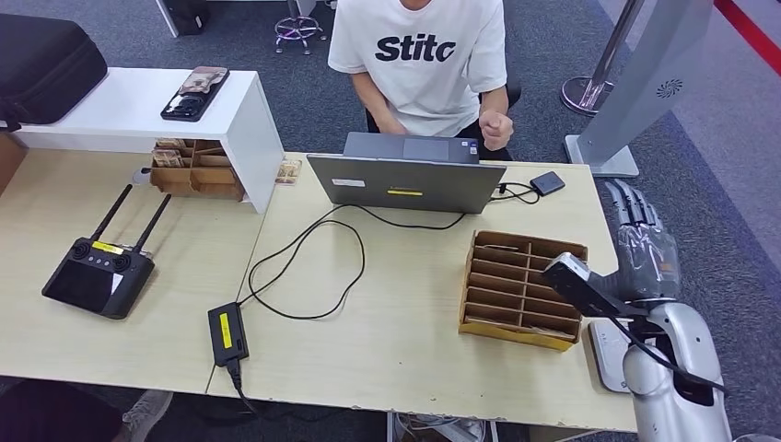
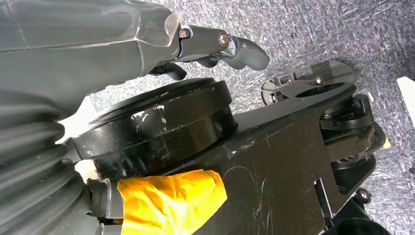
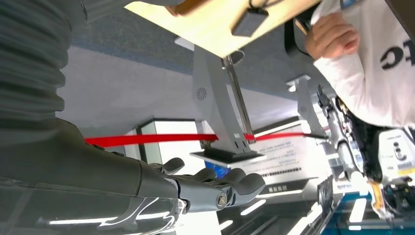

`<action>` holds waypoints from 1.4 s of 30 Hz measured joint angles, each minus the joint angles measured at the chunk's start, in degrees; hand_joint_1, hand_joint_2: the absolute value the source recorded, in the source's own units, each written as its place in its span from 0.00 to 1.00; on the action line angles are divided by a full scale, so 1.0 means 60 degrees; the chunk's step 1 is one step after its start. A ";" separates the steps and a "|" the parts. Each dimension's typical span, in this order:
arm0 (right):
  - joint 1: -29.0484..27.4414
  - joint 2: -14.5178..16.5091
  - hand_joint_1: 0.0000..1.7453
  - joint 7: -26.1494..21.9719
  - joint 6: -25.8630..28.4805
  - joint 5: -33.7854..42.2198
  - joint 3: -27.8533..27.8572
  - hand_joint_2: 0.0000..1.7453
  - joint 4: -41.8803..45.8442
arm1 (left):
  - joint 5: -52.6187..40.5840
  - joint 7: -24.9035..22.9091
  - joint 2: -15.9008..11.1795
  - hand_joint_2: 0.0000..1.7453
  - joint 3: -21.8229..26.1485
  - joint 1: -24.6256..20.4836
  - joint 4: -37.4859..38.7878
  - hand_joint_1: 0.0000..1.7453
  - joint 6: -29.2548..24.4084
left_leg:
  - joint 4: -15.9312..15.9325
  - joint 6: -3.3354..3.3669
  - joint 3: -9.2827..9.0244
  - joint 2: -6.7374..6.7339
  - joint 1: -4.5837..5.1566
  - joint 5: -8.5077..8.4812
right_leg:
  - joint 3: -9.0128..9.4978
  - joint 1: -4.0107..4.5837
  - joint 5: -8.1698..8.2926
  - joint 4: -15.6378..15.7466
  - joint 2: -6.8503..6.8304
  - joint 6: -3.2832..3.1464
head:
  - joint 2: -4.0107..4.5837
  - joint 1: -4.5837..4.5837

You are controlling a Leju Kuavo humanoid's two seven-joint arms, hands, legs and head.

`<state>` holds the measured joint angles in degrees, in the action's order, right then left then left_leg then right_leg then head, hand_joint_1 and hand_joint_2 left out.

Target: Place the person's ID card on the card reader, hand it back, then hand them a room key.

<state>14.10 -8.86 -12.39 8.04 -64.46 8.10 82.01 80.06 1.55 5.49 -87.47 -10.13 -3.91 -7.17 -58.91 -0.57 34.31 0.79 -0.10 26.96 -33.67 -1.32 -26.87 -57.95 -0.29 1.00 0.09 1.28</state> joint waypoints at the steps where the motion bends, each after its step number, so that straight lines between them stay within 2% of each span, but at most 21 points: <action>1: -0.0083 -0.0057 0.00 -0.0035 -0.0047 0.0034 0.0059 1.00 -0.0026 | 0.0024 0.0000 0.0000 1.00 0.0000 0.0001 0.0000 0.00 0.0000 | 0.0000 0.0000 0.0001 0.0000 0.0000 0.0000 | 0.0000 0.0000 0.0000 0.0001 -0.0001 0.0000 | 0.0000 -0.0001; 9: -0.0458 -0.0501 0.00 -0.0058 -0.0157 0.0056 0.0319 1.00 -0.0371 | 0.0124 0.0000 0.0000 1.00 0.0000 0.0006 0.0000 0.00 0.0000 | 0.0000 0.0002 0.0002 -0.0002 0.0001 0.0002 | 0.0000 0.0000 -0.0002 0.0003 0.0001 0.0004 | 0.0000 -0.0001; 16: -0.0580 -0.0649 0.00 -0.0046 -0.0157 0.0055 0.0416 1.00 -0.0557 | 0.0154 0.0000 0.0000 1.00 0.0000 0.0009 0.0000 0.00 0.0000 | 0.0000 0.0002 0.0001 -0.0005 0.0000 0.0002 | -0.0001 0.0000 -0.0003 0.0003 0.0006 0.0004 | 0.0000 0.0000; 30: -0.0445 -0.0586 0.00 -0.0068 -0.0166 -0.0061 0.0284 1.00 -0.0942 | -0.0014 0.0000 0.0000 1.00 0.0000 0.0000 0.0000 0.00 0.0026 | 0.0000 0.0003 0.0007 0.0001 0.0000 0.0001 | 0.0004 0.0000 -0.0002 0.0002 -0.0003 0.0004 | 0.0000 -0.0001; 42: -0.0289 -0.0352 0.00 -0.0107 -0.0211 -0.0036 -0.0218 1.00 -0.1031 | -0.0078 -0.0004 0.0000 1.00 0.0000 -0.0004 0.0000 0.00 0.0066 | 0.0001 0.0003 0.0007 0.0003 0.0000 0.0001 | 0.0004 0.0000 -0.0004 0.0002 -0.0006 0.0005 | 0.0000 -0.0001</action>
<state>12.37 -10.97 -13.03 6.78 -64.67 6.79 75.83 79.59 1.53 5.49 -87.47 -10.16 -3.91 -6.78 -58.90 -0.55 34.35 0.81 -0.10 26.96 -33.64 -1.32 -26.89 -57.94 -0.32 1.03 0.09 1.27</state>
